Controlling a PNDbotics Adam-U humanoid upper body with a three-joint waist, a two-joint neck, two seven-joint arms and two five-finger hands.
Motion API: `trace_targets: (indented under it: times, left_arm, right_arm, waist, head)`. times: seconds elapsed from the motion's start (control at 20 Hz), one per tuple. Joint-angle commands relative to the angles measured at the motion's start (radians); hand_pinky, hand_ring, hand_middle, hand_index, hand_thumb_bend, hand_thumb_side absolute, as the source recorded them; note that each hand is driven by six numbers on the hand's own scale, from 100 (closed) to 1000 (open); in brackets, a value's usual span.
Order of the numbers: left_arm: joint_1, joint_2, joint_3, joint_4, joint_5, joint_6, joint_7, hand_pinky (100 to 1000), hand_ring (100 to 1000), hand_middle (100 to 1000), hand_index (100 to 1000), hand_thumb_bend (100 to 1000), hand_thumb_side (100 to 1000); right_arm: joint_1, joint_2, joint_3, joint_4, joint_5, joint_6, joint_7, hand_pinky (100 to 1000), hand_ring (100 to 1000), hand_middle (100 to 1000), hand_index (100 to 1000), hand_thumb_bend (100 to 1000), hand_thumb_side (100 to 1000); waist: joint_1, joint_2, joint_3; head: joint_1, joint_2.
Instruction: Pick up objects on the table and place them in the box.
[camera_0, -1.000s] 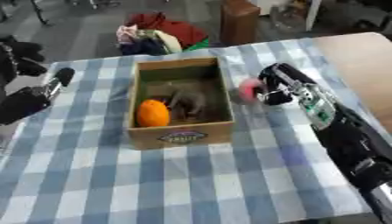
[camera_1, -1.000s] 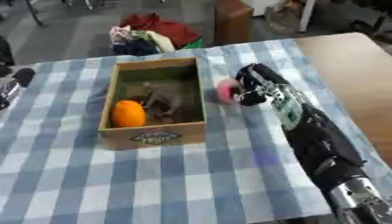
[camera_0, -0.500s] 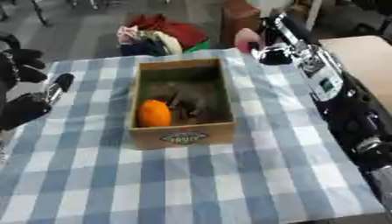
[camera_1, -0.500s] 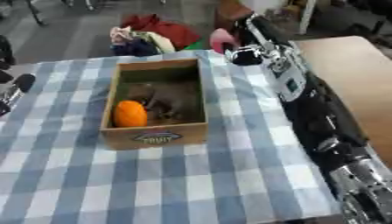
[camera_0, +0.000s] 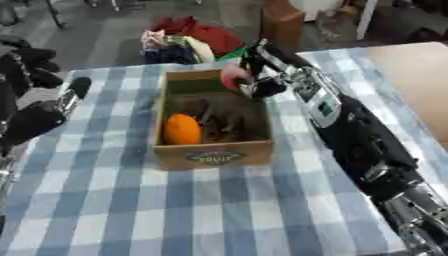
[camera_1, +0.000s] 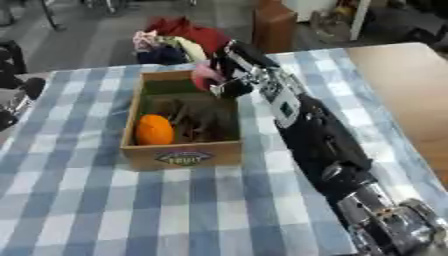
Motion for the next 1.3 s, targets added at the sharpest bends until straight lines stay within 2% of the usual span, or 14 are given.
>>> trace_targets:
  times: [0.05,0.1,0.2,0.3,0.4,0.55,0.65,0.75,0.85,0.95,1.05,1.3]
  left_arm:
    - [-0.02,0.01,0.0,-0.017,0.001,-0.002,-0.006,650,561,556,725,557,278]
    - [-0.019,0.01,0.0,-0.016,0.0,-0.002,-0.007,651,562,557,726,557,279]
    - [-0.017,0.011,0.001,-0.016,-0.001,-0.002,-0.008,651,562,557,727,557,279]
    - [-0.014,0.012,0.003,-0.014,-0.001,-0.002,-0.007,651,562,557,727,557,280]
    - [-0.009,0.013,0.008,-0.013,-0.002,-0.002,-0.004,651,562,557,727,558,280]
    - [0.0,0.015,0.015,-0.011,-0.002,-0.003,0.006,650,562,556,727,558,276]
    - [0.008,0.017,0.022,-0.009,-0.001,-0.003,0.019,648,560,554,724,555,268]
    - [0.019,0.019,0.028,-0.005,0.004,-0.003,0.038,647,560,554,720,551,254]
    - [0.032,0.02,0.032,0.005,0.016,-0.004,0.064,651,567,563,717,547,237]
    - [0.044,0.02,0.034,0.016,0.028,-0.007,0.088,658,576,573,717,549,233]
    - [0.053,0.02,0.036,0.025,0.034,-0.011,0.105,668,592,592,716,544,229]
    - [0.072,0.013,0.037,0.045,0.034,-0.016,0.116,682,612,614,715,533,229]
  right_arm:
    - [-0.019,0.017,0.002,0.006,0.033,-0.019,0.004,634,663,572,712,418,198]
    - [-0.019,0.018,0.006,0.004,0.039,-0.026,0.009,689,741,695,818,489,272]
    - [-0.018,0.012,0.006,-0.01,0.041,-0.032,0.018,742,814,809,889,543,348]
    - [-0.018,0.0,0.0,-0.034,0.032,-0.021,0.004,762,854,866,915,566,388]
    - [-0.017,-0.018,-0.01,-0.061,0.016,0.004,-0.027,764,867,884,920,569,392]
    - [-0.013,-0.053,-0.017,-0.111,-0.028,0.033,-0.066,751,854,868,905,557,370]
    - [-0.004,-0.081,-0.021,-0.154,-0.073,0.048,-0.091,721,818,804,876,528,319]
    - [0.016,-0.114,-0.025,-0.203,-0.136,0.064,-0.107,679,769,738,838,460,272]
    - [0.044,-0.149,-0.029,-0.258,-0.209,0.083,-0.113,657,753,708,809,430,244]
    - [0.077,-0.179,-0.035,-0.315,-0.277,0.106,-0.12,641,740,685,793,400,231]
    - [0.107,-0.203,-0.035,-0.366,-0.329,0.128,-0.121,638,736,675,782,406,233]
    - [0.17,-0.239,-0.022,-0.467,-0.401,0.146,-0.088,636,732,662,778,396,235]
  waist:
    - [0.001,-0.012,0.002]
    - [0.001,-0.012,0.001]
    - [0.001,-0.012,-0.001]
    - [0.0,-0.012,-0.005]
    - [-0.002,-0.012,-0.012]
    - [-0.003,-0.014,-0.022]
    - [-0.003,-0.014,-0.028]
    - [-0.003,-0.014,-0.033]
    - [-0.002,-0.013,-0.04]
    - [-0.001,-0.011,-0.048]
    - [-0.001,-0.009,-0.056]
    - [0.0,-0.004,-0.062]
  head:
    - [-0.004,-0.007]
    - [-0.004,-0.007]
    - [-0.002,-0.008]
    - [0.001,-0.008]
    - [0.005,-0.006]
    - [0.012,-0.005]
    - [0.019,-0.004]
    - [0.027,-0.004]
    - [0.036,-0.005]
    - [0.042,-0.005]
    - [0.046,-0.006]
    - [0.07,0.003]
